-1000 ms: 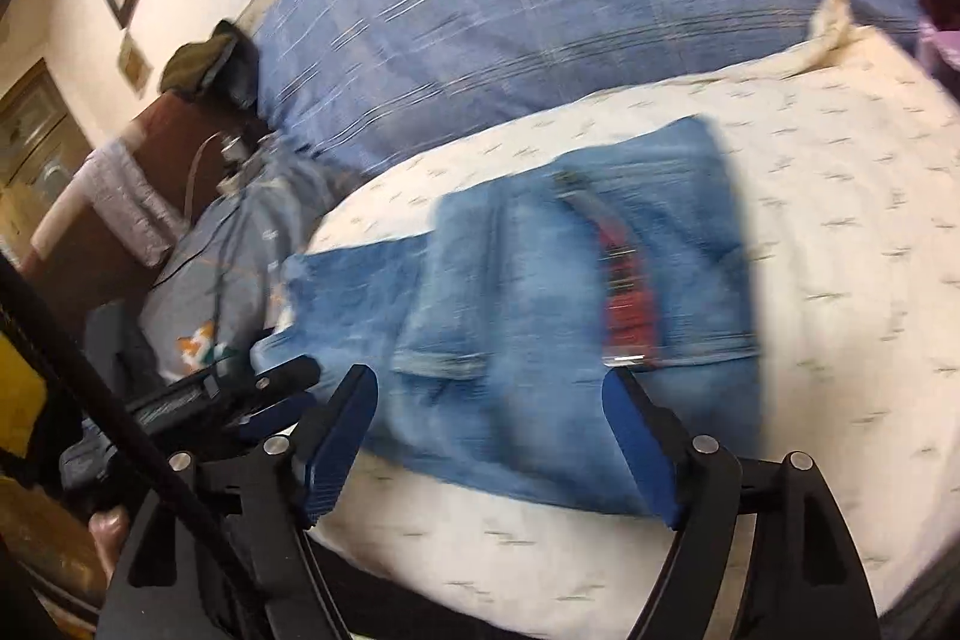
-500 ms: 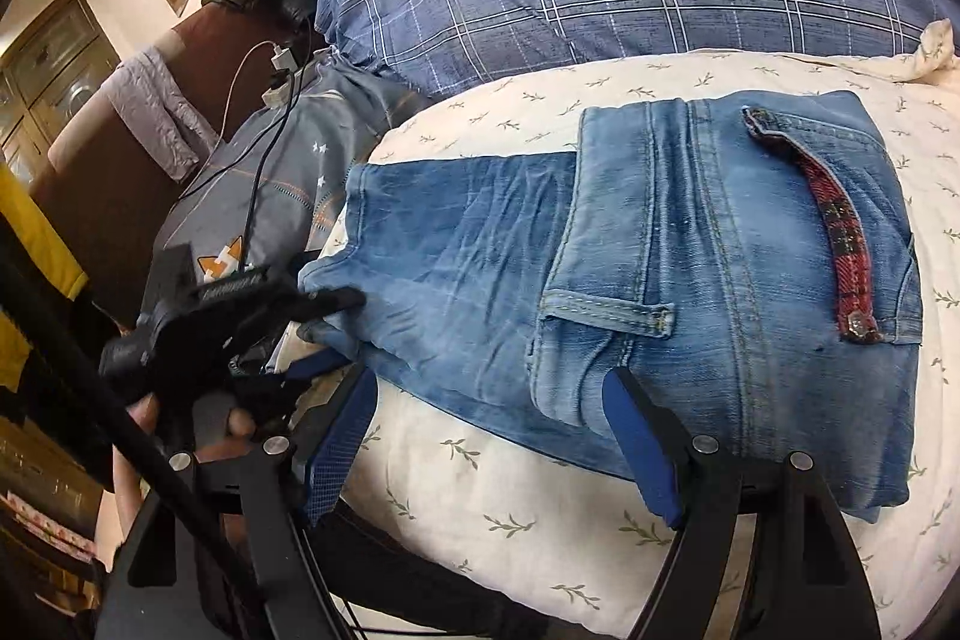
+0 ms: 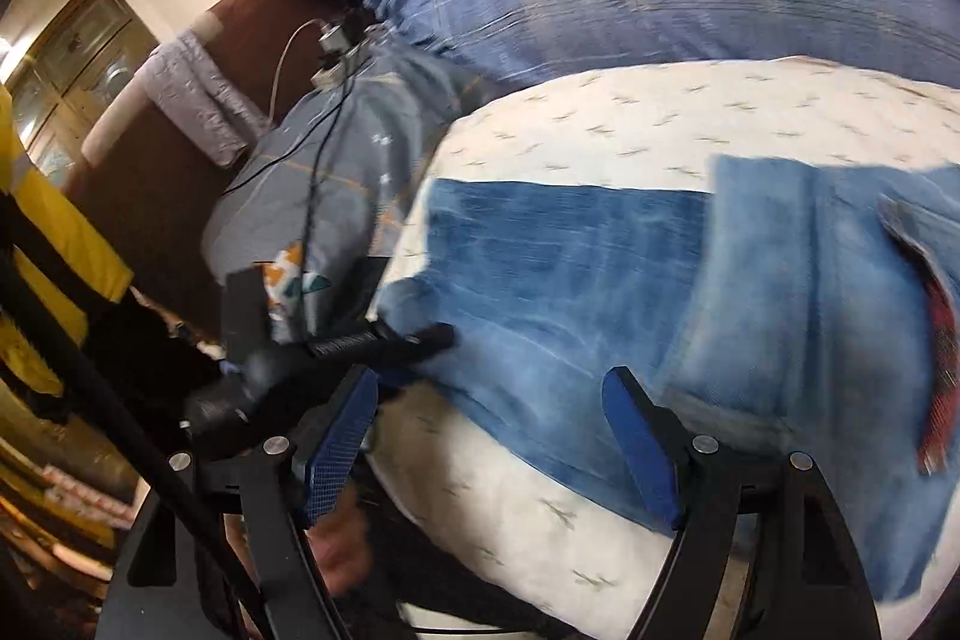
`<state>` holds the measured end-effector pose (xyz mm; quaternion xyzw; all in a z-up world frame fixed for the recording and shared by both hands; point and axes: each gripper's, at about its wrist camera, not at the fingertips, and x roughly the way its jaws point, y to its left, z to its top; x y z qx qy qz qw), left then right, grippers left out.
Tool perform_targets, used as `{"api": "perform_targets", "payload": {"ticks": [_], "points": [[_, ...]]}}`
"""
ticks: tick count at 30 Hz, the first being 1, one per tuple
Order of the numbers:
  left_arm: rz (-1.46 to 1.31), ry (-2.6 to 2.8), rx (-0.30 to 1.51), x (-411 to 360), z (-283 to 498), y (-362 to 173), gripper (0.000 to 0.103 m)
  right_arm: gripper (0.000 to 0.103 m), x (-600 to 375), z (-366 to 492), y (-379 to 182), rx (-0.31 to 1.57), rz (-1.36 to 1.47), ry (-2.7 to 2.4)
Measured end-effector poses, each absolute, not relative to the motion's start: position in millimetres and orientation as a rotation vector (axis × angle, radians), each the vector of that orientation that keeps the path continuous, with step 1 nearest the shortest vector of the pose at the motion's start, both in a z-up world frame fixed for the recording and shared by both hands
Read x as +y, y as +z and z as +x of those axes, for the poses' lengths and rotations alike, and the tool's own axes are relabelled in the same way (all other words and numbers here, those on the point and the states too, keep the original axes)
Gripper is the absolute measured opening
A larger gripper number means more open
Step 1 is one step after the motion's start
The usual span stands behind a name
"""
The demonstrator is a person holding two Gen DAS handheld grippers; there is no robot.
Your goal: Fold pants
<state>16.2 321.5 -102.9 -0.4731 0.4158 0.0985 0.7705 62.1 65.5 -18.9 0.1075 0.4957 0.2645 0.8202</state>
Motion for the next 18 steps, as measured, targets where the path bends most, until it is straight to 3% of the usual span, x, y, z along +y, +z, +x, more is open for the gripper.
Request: {"api": "perform_targets", "payload": {"ticks": [2, 9, 18], "points": [[-0.917, 0.209, 0.865, 310, 16, -87, 0.006, 0.079, 73, 76, -17, 1.083, 0.251, 0.586], [-0.356, 0.161, 0.605, 215, -3, -2, 0.004, 0.079, 45, 101, 11, 1.091, 0.395, 0.628], [0.046, -0.045, 0.507, 104, -16, 35, 0.004, 0.081, 22, 105, 73, 1.064, 0.31, 0.745]]}}
